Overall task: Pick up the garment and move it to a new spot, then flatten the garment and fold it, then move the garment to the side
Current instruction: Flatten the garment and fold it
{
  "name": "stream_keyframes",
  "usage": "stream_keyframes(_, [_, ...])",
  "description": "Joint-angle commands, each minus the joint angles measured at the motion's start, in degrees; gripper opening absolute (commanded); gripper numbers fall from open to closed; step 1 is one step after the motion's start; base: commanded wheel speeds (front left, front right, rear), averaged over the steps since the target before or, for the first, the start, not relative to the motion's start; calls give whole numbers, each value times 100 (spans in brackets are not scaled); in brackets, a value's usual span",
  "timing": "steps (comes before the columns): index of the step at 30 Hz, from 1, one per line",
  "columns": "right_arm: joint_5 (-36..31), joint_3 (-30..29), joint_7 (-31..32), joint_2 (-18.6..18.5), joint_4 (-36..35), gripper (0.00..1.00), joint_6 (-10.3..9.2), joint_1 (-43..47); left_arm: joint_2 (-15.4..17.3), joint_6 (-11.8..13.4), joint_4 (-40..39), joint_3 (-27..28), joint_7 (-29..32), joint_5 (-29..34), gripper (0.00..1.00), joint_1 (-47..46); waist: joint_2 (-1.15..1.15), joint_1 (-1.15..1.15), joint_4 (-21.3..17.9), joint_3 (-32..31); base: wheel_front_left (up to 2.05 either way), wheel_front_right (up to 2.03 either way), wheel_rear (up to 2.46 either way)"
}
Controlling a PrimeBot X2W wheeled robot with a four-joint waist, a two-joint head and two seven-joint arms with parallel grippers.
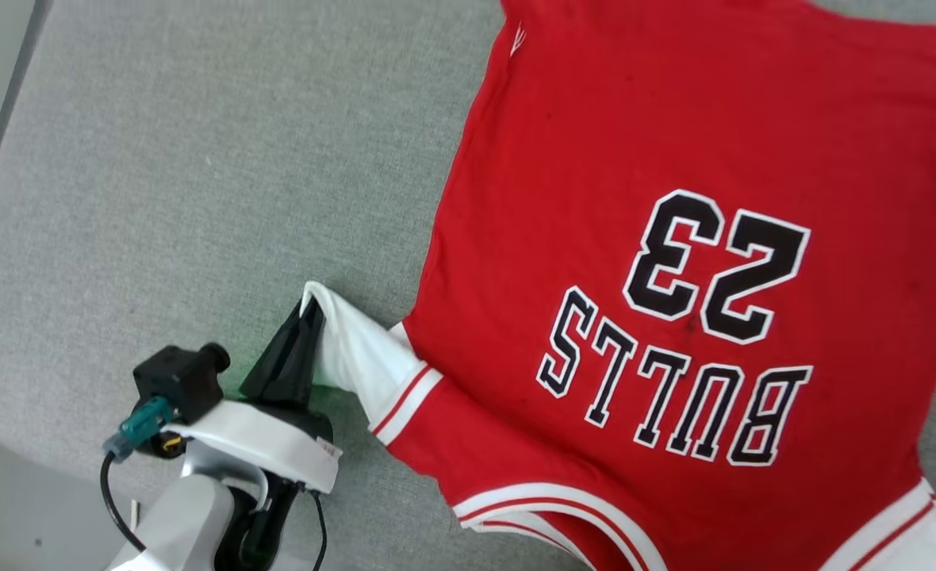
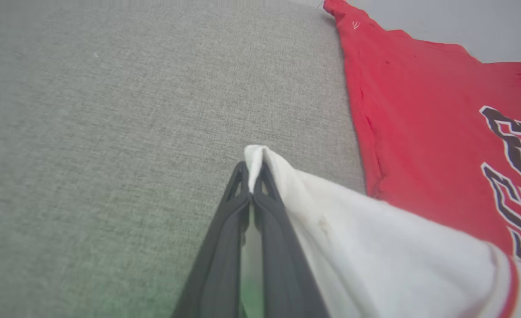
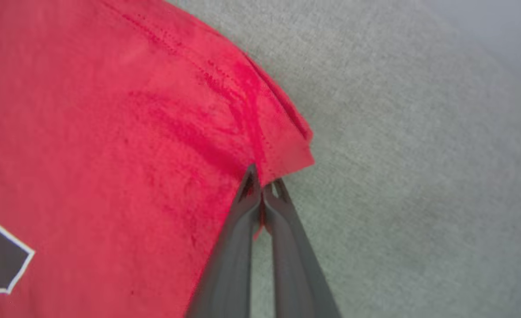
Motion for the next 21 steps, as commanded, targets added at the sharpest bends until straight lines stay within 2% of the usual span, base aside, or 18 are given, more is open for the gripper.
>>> stream_keyframes(1, [58, 47, -88, -11, -13, 0, -6, 73, 33, 34, 11, 34, -7, 9, 0, 75, 0, -1, -156, -277, 0, 0, 0])
stream_keyframes(10, [762, 365, -639, -416, -439, 0, -6, 864, 234, 236, -144, 79, 142, -99, 0, 596, 0, -1, -589, -1151, 0, 0, 0])
stream_keyframes(16, [1235, 554, -901, -876, -1016, 0, -6, 1889, 408, 360, -271, 155, 274, -205, 0, 973, 0, -1, -879, -1649, 0, 0, 0])
stream_keyframes(21, [1526, 422, -1150, -1160, -1432, 0, -6, 2857, 543, 455, -355, 240, 351, -291, 0, 1275, 0, -1, -1098, -1942, 0, 0, 0])
